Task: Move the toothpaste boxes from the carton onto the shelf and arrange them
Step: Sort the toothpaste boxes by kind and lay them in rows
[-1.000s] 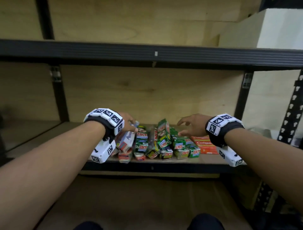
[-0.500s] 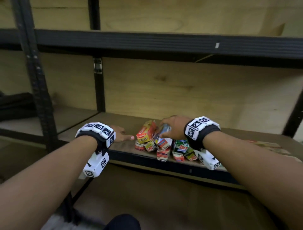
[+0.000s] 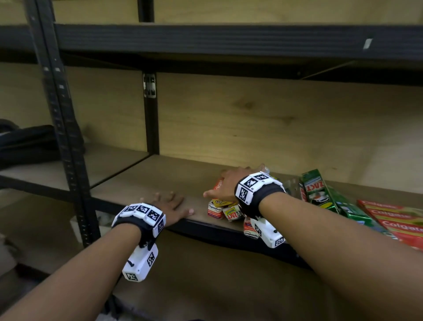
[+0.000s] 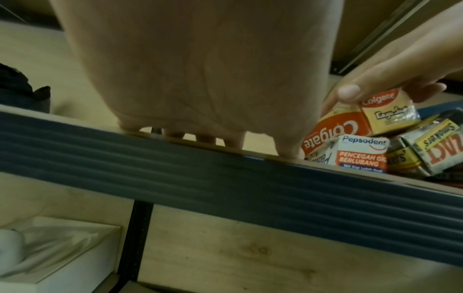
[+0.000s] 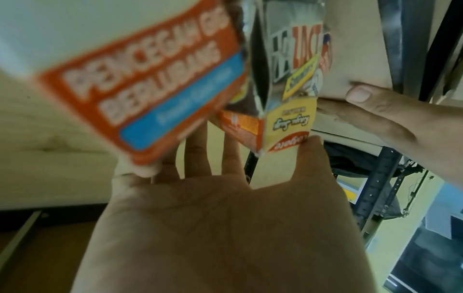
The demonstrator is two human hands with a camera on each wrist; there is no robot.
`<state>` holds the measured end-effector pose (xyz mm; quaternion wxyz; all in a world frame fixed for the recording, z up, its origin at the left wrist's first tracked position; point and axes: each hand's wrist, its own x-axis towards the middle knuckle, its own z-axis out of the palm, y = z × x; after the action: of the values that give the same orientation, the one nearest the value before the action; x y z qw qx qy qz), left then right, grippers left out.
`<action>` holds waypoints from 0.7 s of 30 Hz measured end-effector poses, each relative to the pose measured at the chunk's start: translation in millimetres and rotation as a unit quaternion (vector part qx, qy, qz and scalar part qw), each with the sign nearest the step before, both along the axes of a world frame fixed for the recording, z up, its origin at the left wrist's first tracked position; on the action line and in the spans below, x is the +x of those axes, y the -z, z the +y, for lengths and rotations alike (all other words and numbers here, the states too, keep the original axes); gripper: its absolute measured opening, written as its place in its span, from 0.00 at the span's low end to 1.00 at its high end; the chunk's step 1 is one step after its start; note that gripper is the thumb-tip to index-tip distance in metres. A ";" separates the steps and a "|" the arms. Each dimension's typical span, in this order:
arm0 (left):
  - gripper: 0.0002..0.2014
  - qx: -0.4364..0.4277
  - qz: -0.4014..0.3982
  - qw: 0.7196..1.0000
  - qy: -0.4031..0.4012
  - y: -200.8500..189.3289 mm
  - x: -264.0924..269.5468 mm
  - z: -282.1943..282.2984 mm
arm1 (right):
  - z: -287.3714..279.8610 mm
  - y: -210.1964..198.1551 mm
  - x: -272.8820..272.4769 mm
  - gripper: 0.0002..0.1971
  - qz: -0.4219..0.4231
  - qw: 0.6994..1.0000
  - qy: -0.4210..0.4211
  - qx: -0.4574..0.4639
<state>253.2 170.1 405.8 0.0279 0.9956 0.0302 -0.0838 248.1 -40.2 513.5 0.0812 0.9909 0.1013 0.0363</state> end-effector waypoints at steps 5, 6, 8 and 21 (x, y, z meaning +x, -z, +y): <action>0.45 -0.016 0.008 1.000 0.012 0.5 7.8 8.3 | 6.7 10.6 18.1 0.43 0.030 0.998 -0.002 0.054; 0.45 -0.021 0.010 1.000 0.016 -2.9 6.8 8.1 | 6.1 8.1 17.9 0.39 0.034 0.997 -0.003 0.064; 0.45 -0.038 0.002 0.999 0.020 -11.1 4.1 6.7 | 2.2 0.5 17.7 0.32 0.034 0.996 -0.003 0.088; 0.28 -0.284 -0.166 0.941 0.082 -75.4 -4.3 -49.4 | -69.0 -73.2 -16.9 0.26 -0.067 0.981 -0.140 0.120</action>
<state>248.9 120.7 481.2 0.3075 0.9450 -0.0816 0.0758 231.2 -109.3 586.7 -0.0372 0.9648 0.2284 0.1252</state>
